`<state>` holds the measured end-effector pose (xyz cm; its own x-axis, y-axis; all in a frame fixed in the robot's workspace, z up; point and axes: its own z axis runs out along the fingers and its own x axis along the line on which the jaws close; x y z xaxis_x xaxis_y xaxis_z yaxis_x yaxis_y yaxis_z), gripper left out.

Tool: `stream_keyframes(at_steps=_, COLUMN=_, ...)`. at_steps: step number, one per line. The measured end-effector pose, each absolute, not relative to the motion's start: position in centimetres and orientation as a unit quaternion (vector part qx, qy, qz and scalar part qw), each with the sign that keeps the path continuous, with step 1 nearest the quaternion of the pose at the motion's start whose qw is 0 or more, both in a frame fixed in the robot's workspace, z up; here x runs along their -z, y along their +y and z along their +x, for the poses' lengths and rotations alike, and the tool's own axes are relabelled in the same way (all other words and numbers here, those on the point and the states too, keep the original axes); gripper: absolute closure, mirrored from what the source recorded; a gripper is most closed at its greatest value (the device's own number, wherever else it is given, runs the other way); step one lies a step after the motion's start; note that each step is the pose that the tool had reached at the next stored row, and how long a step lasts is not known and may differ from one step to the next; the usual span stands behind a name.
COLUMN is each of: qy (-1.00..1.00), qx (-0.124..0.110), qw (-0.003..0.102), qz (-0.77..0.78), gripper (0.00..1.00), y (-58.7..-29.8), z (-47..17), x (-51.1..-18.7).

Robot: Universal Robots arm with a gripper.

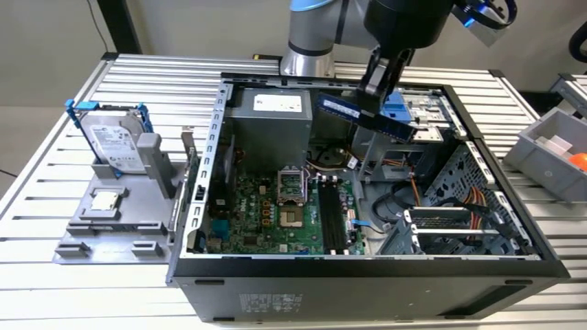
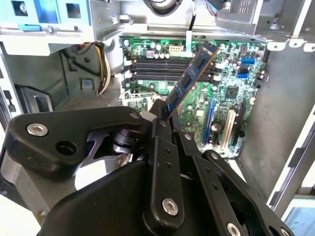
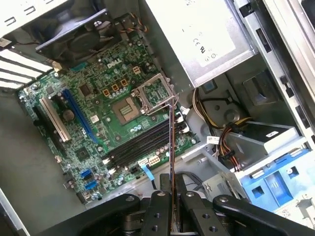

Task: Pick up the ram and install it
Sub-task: 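Insert the ram into the slot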

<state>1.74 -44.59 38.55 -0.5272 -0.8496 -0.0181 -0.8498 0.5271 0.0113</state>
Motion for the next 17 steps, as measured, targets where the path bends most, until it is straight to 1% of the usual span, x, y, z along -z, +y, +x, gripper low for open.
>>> stream_keyframes(at_steps=17, qy=0.905, qx=-0.009, qw=0.006, qz=-0.425, gripper=1.0, y=-44.59, z=1.74, x=-38.56)
